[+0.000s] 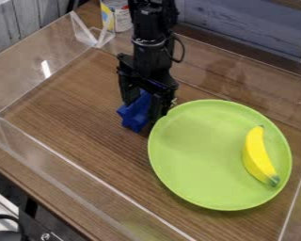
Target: Put the blue object in the green plate
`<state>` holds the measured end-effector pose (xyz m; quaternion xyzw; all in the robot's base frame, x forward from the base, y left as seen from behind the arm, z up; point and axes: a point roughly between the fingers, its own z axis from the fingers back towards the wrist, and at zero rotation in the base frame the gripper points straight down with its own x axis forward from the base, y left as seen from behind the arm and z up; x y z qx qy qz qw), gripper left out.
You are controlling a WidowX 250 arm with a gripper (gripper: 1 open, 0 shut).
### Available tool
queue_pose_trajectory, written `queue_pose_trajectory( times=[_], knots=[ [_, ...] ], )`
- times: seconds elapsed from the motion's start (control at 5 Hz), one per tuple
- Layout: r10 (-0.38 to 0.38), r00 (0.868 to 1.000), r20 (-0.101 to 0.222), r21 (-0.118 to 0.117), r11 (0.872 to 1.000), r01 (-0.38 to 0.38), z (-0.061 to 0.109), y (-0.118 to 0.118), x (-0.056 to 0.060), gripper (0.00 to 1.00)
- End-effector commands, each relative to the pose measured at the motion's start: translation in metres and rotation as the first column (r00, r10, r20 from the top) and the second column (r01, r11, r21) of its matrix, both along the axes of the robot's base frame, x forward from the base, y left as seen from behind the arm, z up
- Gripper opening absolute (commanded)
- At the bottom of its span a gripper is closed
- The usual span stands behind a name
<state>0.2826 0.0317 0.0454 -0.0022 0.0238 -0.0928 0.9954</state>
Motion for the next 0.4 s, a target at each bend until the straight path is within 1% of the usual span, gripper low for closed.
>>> queue_pose_trajectory(
  times=[0.0, 0.2],
  knots=[
    [-0.009, 1.000, 0.022, 0.005, 1.000, 0.009, 0.0013, -0.0019, 0.0055, 1.00],
    [-0.006, 1.000, 0.022, 0.006, 1.000, 0.006, -0.0018, -0.0015, 0.0064, 1.00]
  ],
)
